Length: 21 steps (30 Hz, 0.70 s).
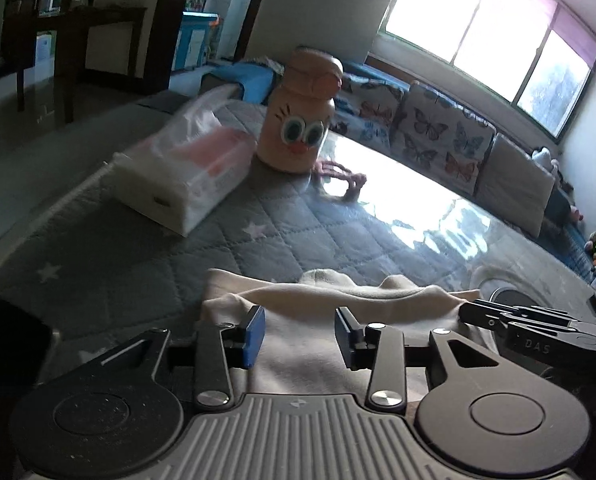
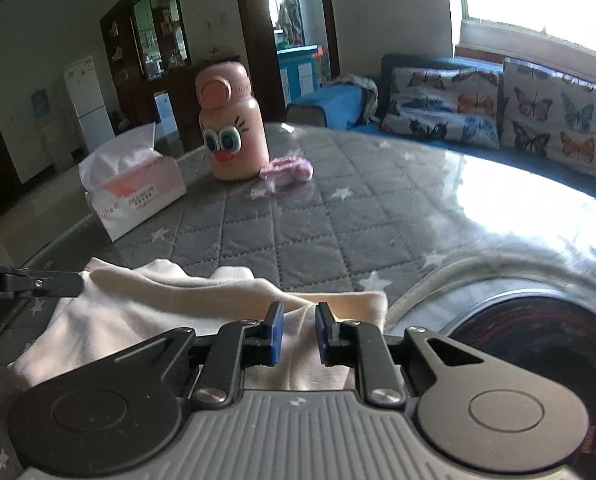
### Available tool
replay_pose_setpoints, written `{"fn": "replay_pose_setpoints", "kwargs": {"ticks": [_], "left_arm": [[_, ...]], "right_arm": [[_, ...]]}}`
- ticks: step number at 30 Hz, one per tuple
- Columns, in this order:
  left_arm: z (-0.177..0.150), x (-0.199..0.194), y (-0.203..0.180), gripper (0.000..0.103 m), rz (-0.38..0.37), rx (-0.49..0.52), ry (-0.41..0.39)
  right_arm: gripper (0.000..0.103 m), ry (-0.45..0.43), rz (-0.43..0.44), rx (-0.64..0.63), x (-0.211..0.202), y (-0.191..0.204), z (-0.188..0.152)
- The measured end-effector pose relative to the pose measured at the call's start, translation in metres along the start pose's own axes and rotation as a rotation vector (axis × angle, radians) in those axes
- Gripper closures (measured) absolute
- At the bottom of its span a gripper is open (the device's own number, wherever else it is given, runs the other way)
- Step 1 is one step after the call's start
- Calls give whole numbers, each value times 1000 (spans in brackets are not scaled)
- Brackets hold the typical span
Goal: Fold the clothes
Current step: 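Lower the folded shirt onto the table and open both grippers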
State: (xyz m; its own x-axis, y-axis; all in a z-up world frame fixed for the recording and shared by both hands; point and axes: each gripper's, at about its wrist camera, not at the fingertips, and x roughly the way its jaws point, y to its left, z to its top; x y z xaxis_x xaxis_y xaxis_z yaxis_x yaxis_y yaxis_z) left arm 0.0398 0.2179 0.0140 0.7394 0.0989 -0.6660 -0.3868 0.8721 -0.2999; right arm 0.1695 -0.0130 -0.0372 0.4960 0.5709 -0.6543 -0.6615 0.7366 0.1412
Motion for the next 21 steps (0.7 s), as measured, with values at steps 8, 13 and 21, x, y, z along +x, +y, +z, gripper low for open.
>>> {"fn": "replay_pose_setpoints", "kwargs": {"ticks": [8,13,21], "left_arm": [[-1,20,-1,55,13,4,33],[-5,8,-8,48,-3,14,22],[-30,-13,-30,46,-39,82,30]], "right_arm": [[82,16,22,26,3,-15,4],[82,20,34,-14,-19,-19,2],[81,41,45,-96,-54,-7,-22]]}}
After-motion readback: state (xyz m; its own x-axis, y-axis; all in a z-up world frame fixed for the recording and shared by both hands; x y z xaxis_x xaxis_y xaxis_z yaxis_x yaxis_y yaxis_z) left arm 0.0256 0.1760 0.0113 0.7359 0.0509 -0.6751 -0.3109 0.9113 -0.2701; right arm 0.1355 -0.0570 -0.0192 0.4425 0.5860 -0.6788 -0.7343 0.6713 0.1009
